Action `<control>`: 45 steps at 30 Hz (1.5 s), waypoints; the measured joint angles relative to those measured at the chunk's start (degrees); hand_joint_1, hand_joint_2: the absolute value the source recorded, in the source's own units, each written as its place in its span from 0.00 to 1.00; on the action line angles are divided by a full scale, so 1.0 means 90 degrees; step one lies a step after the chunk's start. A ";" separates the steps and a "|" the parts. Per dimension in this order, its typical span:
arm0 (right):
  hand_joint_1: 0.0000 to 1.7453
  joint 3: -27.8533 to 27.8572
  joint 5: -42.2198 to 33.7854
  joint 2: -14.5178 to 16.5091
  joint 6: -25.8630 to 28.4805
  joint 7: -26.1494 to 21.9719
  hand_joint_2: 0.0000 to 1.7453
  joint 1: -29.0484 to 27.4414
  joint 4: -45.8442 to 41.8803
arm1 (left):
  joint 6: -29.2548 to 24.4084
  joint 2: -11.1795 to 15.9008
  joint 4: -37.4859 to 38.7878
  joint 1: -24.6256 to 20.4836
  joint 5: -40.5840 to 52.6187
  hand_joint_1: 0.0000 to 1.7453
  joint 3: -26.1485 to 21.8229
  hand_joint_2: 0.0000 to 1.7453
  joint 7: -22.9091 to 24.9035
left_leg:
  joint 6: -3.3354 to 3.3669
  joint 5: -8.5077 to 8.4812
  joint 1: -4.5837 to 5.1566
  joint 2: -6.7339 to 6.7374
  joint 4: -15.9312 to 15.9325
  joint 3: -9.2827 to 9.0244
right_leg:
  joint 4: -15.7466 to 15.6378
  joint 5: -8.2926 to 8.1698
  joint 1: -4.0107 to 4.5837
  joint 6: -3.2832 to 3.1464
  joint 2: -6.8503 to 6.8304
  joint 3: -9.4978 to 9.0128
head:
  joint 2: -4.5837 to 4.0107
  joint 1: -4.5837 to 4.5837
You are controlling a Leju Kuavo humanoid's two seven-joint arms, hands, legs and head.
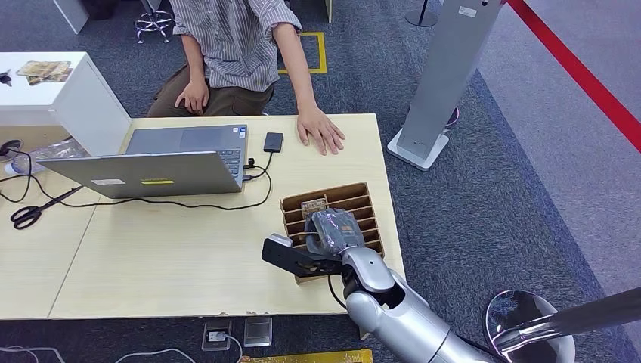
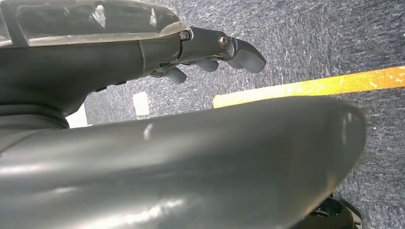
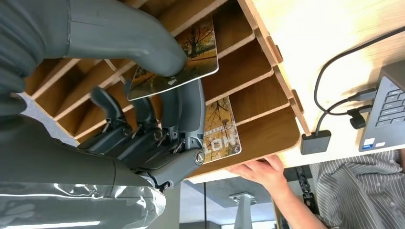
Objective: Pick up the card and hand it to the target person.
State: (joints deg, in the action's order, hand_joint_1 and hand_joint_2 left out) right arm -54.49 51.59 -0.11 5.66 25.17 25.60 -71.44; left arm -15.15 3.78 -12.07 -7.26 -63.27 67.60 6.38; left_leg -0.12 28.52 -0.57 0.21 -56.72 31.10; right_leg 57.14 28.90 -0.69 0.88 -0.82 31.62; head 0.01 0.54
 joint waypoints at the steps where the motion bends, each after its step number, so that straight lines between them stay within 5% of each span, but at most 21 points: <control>1: 0.98 0.0000 -0.0003 0.0000 0.0001 0.0001 1.00 0.0004 0.0005 | 0.0001 0.0000 0.0000 0.0000 0.0001 0.00 0.0000 1.00 -0.0008 | 0.0000 0.0000 0.0000 0.0000 0.0000 0.0000 | 0.0000 0.0000 0.0000 0.0000 0.0000 0.0000 | 0.0000 0.0000; 16: 0.97 0.0047 -0.0155 -0.0030 0.0112 -0.0035 1.00 0.0047 -0.0073 | -0.0063 0.0000 0.0000 0.0005 0.0094 0.00 -0.0004 1.00 -0.0198 | 0.0000 0.0000 0.0000 0.0000 0.0000 0.0000 | 0.0000 0.0000 0.0000 0.0000 0.0000 0.0000 | 0.0001 0.0001; 24: 0.97 0.0373 -0.1675 -0.0417 -0.1002 -0.0090 1.00 0.0522 -0.1006 | -0.0058 0.0013 0.0000 0.0041 0.0092 0.00 -0.0009 1.00 -0.0178 | 0.0002 -0.0003 0.0000 0.0001 -0.0001 -0.0003 | 0.0000 -0.0004 0.0000 -0.0001 0.0001 0.0000 | -0.0001 0.0005; 33: 0.97 0.0631 -0.2164 -0.0941 -0.1490 0.0036 1.00 0.1065 -0.2254 | -0.0030 0.0036 0.0000 0.0045 0.0109 0.00 -0.0012 1.00 -0.0202 | 0.0002 -0.0003 0.0000 0.0002 -0.0003 -0.0004 | 0.0000 -0.0004 0.0000 -0.0001 0.0002 0.0000 | 0.0000 -0.0003; 37: 0.97 0.0679 -0.1672 -0.1011 -0.0908 -0.0097 1.00 0.1097 -0.2395 | 0.0013 0.0036 0.0000 0.0013 0.0133 0.00 -0.0012 1.00 -0.0194 | 0.0002 -0.0003 0.0000 0.0002 -0.0002 -0.0003 | 0.0000 -0.0004 0.0000 -0.0001 0.0002 -0.0001 | 0.0001 -0.0001; 45: 0.97 0.0719 0.0019 -0.0848 0.1249 -0.0634 1.00 0.1075 -0.1722 | 0.0073 -0.0008 0.0000 -0.0152 0.0286 0.00 -0.0009 1.00 -0.0074 | 0.0002 -0.0004 0.0000 -0.0001 -0.0002 -0.0001 | 0.0001 -0.0004 0.0000 -0.0001 -0.0002 -0.0003 | -0.0001 0.0001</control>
State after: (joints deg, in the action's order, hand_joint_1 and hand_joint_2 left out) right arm -48.02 51.76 -7.74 16.91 19.47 35.28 -86.95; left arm -14.49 3.71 -12.06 -8.62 -60.70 67.52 5.72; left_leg -0.10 28.49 -0.56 0.20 -56.74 31.09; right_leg 57.15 28.87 -0.69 0.87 -0.83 31.59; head 0.00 0.55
